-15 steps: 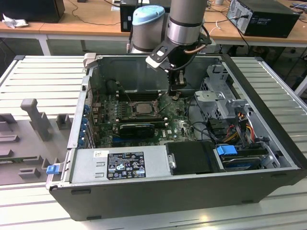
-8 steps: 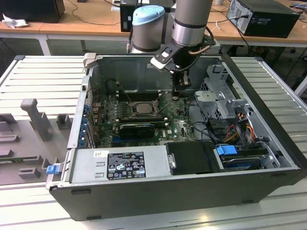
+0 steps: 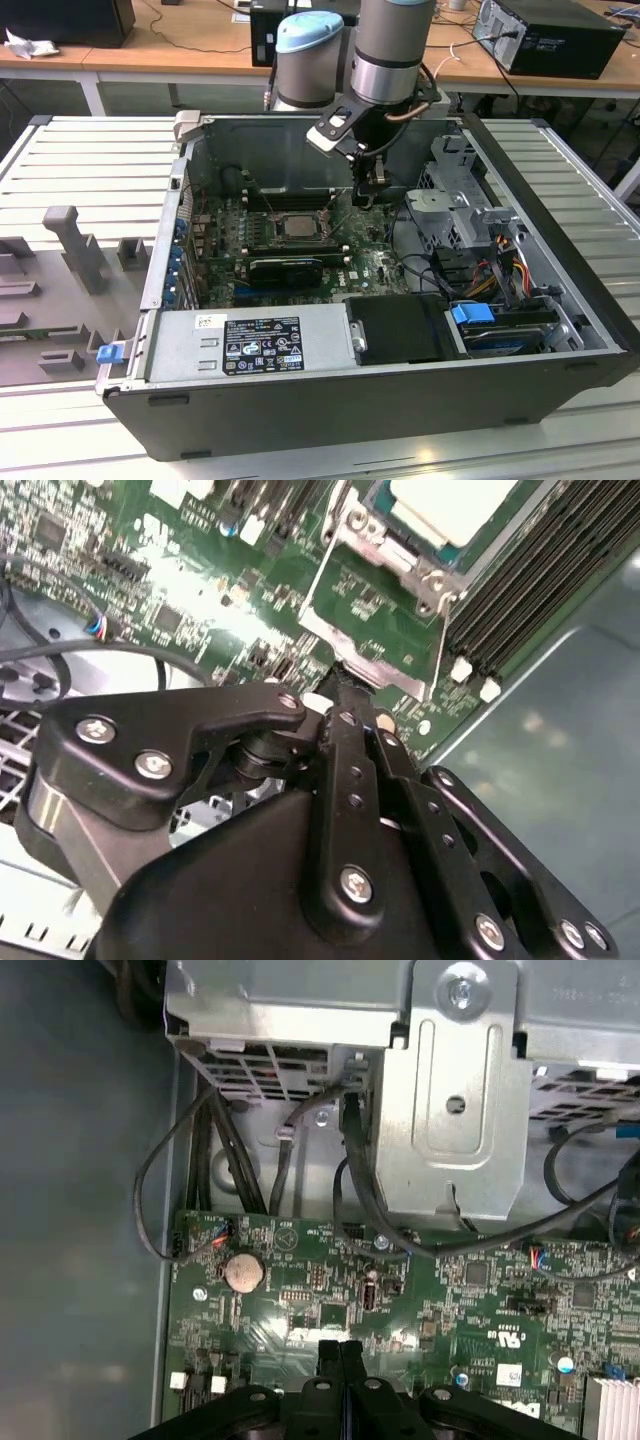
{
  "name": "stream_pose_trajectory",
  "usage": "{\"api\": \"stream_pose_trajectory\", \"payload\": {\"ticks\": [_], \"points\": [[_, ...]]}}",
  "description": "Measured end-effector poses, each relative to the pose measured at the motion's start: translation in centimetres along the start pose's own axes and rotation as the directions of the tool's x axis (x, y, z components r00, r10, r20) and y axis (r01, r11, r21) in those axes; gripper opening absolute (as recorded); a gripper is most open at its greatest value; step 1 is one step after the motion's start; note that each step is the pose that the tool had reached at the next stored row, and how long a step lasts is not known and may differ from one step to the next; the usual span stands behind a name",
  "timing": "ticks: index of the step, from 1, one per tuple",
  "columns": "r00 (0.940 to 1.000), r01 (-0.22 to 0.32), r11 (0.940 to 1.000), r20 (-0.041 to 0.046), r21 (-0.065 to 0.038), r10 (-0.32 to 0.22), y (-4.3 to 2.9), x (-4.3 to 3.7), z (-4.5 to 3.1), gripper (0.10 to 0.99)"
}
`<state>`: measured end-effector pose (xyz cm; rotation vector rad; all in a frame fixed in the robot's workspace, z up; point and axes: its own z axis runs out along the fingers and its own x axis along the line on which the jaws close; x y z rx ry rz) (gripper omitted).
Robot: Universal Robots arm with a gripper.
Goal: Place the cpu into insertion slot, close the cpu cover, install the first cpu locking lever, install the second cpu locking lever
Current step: 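Close the cpu cover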
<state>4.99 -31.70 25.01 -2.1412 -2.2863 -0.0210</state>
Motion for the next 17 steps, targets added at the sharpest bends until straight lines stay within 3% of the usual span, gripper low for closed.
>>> {"api": "stream_pose_trajectory", "payload": {"ticks": [11,17], "points": [[1.0,0.003,1.0,-0.0003,0.0,-0.003,-2.85,0.2,0.08,0.106],[1.0,0.005,1.0,-0.0001,0.0,-0.005,-5.52,0.36,0.22,0.106]]}}
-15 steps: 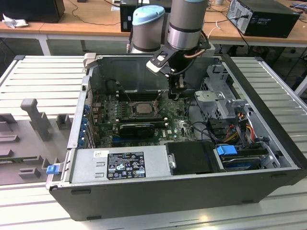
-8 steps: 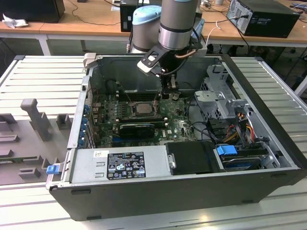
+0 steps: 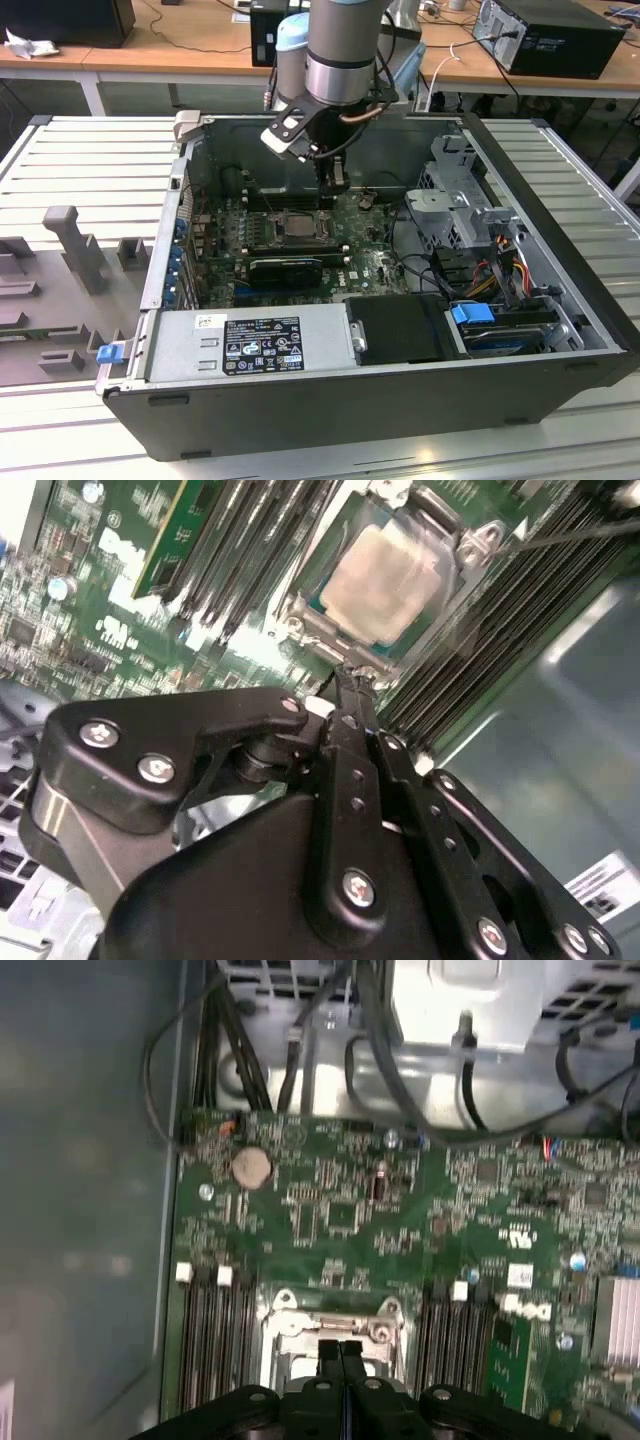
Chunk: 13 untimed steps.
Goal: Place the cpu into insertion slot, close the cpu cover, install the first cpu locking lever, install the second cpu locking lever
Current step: 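Close the cpu cover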
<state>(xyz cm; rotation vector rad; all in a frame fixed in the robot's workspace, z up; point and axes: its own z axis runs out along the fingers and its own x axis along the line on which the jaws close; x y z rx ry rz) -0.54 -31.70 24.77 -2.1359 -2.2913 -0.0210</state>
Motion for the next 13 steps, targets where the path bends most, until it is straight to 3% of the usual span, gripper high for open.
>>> {"api": "stream_pose_trajectory", "payload": {"ticks": [2,7,13], "points": [[1.0,0.001,1.0,0.0,0.0,-0.001,-0.56,0.04,0.18,0.106],[1.0,0.004,1.0,-0.0001,0.0,-0.004,-1.06,0.06,1.17,0.106],[1.0,0.005,1.0,-0.0006,-0.001,-0.005,-2.15,0.13,1.36,0.106]]}}
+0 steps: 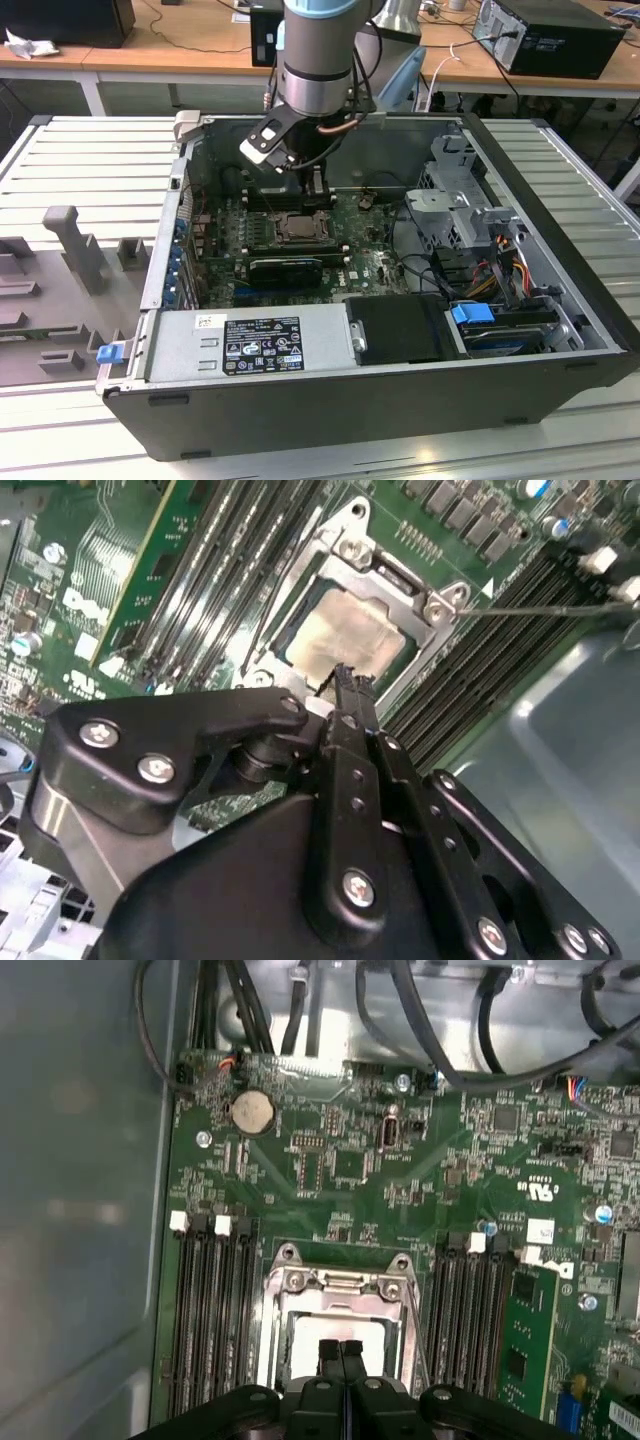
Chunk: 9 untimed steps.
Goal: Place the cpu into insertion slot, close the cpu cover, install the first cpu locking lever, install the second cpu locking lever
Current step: 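Close the cpu cover, then install the first cpu locking lever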
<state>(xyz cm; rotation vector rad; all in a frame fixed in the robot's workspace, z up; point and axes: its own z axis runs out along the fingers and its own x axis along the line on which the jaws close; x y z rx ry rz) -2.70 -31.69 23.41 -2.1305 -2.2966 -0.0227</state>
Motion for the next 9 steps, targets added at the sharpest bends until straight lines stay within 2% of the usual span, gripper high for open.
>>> {"api": "stream_pose_trajectory", "payload": {"ticks": [9], "points": [[1.0,0.0,1.0,0.0002,0.0,0.0,-0.42,0.03,-0.16,0.106]]}}
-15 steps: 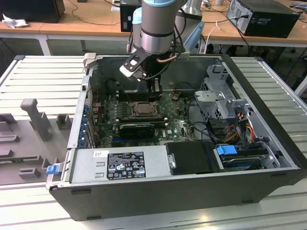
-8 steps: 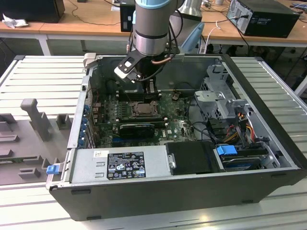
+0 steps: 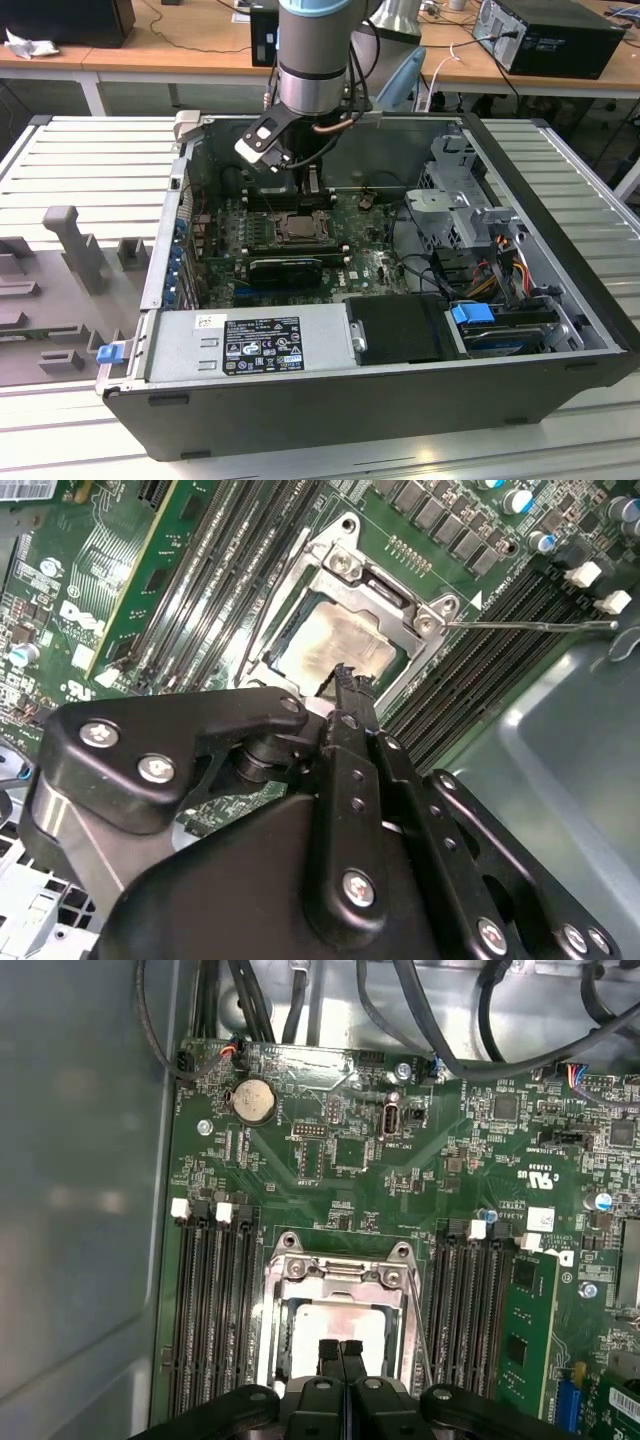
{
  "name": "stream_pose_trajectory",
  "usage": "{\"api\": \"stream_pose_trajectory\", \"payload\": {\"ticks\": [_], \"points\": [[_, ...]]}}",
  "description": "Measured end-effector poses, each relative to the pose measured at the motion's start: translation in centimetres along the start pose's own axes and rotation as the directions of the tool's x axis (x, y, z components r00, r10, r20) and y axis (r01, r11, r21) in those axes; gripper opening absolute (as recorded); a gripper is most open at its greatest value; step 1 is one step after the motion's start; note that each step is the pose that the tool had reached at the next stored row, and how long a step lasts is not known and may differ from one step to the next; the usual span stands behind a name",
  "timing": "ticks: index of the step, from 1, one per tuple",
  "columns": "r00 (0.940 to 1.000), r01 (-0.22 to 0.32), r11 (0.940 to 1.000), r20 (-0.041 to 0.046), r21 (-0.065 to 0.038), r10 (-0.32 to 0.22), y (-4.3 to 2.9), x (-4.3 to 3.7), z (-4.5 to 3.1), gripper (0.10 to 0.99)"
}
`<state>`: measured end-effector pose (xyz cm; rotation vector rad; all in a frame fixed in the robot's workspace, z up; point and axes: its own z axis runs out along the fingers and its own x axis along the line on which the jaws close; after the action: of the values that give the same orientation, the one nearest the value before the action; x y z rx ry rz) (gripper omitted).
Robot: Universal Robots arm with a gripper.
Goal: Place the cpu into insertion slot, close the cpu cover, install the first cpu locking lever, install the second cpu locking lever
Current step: 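Install the first cpu locking lever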
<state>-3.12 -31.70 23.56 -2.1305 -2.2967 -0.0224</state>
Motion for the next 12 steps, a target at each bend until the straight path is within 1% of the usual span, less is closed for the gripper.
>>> {"api": "stream_pose_trajectory", "payload": {"ticks": [2,7,9,10,12], "points": [[1.0,0.0,1.0,0.0,0.0,0.0,0.0,0.0,-0.18,0.106],[1.0,0.0,1.0,0.0,0.0,0.0,0.01,0.02,-1.44,0.106],[1.0,0.0,1.0,-0.0001,0.0,0.0,0.01,0.04,-2.06,0.106],[1.0,0.0,1.0,-0.0002,0.0,0.0,0.01,0.04,-2.61,0.106],[1.0,0.0,1.0,0.0,0.0,0.0,0.02,0.06,-3.47,0.106]]}}
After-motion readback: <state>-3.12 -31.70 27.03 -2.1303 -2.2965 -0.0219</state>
